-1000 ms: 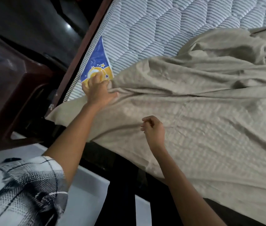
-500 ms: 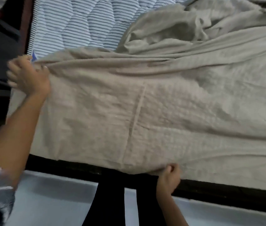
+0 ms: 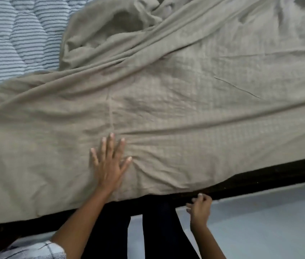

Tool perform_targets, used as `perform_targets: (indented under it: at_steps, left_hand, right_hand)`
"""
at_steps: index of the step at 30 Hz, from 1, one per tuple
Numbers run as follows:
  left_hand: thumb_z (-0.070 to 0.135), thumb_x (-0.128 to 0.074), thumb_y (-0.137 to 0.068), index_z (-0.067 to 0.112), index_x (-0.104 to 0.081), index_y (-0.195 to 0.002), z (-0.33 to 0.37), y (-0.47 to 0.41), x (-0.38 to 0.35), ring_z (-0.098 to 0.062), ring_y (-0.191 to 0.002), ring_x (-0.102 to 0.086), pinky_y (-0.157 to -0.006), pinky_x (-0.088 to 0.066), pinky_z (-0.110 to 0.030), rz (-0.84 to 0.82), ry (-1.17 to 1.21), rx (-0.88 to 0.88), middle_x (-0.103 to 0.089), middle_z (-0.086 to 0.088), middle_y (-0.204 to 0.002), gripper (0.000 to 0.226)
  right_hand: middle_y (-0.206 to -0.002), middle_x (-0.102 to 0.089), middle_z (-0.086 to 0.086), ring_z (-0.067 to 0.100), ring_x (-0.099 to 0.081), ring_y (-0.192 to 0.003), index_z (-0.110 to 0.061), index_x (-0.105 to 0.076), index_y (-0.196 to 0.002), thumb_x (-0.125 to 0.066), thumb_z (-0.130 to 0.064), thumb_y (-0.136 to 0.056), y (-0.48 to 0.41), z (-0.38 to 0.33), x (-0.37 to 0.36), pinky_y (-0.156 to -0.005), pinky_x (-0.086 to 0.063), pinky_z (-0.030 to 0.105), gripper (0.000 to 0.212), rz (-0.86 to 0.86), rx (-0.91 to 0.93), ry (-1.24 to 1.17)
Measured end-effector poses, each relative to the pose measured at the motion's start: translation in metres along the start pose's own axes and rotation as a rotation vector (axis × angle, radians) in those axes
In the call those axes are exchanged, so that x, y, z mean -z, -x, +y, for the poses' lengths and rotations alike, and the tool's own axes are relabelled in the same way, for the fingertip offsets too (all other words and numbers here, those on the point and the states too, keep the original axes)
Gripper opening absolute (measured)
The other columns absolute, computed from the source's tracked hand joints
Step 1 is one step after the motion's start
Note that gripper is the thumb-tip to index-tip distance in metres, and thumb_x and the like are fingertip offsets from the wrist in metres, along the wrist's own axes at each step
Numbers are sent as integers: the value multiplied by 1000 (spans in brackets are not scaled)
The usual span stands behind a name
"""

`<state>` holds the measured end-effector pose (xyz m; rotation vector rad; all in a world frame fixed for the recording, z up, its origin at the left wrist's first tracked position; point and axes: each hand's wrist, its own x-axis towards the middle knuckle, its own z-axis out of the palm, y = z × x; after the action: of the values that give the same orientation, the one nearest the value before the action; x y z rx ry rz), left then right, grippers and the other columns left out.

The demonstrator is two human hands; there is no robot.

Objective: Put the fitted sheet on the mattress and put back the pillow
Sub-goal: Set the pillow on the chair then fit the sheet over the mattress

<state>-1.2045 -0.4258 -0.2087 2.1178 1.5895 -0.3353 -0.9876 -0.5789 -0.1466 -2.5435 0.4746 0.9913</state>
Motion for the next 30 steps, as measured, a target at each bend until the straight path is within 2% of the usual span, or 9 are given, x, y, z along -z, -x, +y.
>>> perform_targets:
  at_steps: [5,9,13,16,18,21,24,27,30]
  left_hand:
    - [67,-9,-90,29,-19,-148,-9,-5,5,-35,-143,-12,-107,-9,-66,-9,-15,114,-17,-4,-157,70]
    - [64,-20,-92,28,-20,-149,-17,-14,5,-38,-142,-16,-104,-9,-69,37,33,293,-15,-13,-157,68]
    - [64,-19,-88,25,-13,-151,-38,-30,14,-36,-145,-7,-104,-5,-72,45,86,385,-8,-9,-158,74]
    - [76,-10,-81,24,-16,-150,-58,-39,21,-38,-144,-5,-100,-2,-74,41,100,426,-7,-8,-159,87]
    - [76,-13,-80,24,-18,-150,-61,-42,26,-38,-144,-4,-100,-2,-74,45,103,401,-5,-9,-159,87]
    - [51,-37,-94,20,-22,-150,-60,-32,35,-36,-144,-6,-105,-4,-69,95,138,415,-7,-9,-159,65]
    - [32,-45,-98,13,-28,-148,-75,6,31,-40,-143,-9,-107,-6,-66,155,224,605,-13,-14,-157,55]
    - [40,-39,-99,16,-19,-150,-87,55,25,-43,-143,1,-104,-5,-70,104,231,825,-1,-14,-158,60]
    - [43,-33,-99,15,-8,-151,-104,72,26,-42,-143,1,-106,-10,-67,113,402,1136,4,-15,-158,64]
  right_hand:
    - [-108,-48,10,30,-53,-91,-9,-43,-125,-26,-27,-104,-24,-51,-4,-80,-50,45,33,60,-41,-231]
    - [-98,-58,20,36,-62,-80,-5,-45,-100,-23,-26,-104,-16,-48,-8,-79,-53,50,31,48,30,-39]
    - [-84,-55,11,33,-60,-70,-11,-41,-93,-32,-22,-101,-25,-43,3,-72,-51,47,16,90,78,-135]
    - [-79,-54,11,35,-58,-72,-13,-34,-91,-34,-24,-100,-27,-47,-2,-73,-51,52,14,-31,143,11]
    - [-81,-58,13,32,-57,-71,-10,-38,-92,-35,-22,-98,-20,-50,-6,-69,-49,46,14,-20,138,153]
    - [-82,-59,10,30,-56,-77,-7,-49,-89,-42,-20,-94,4,-56,-12,-65,-39,34,16,68,165,304]
    - [-85,-60,8,30,-60,-87,-12,-52,-87,-45,-28,-95,42,-49,-31,-65,-36,31,19,-90,352,523]
    - [-96,-61,1,21,-60,-91,-16,-52,-93,-46,-35,-95,67,-30,-59,-63,-36,27,19,-378,603,813]
    - [-86,-58,3,21,-59,-73,-13,-57,-85,-65,-16,-82,84,-22,-81,-52,-32,25,9,-340,869,959]
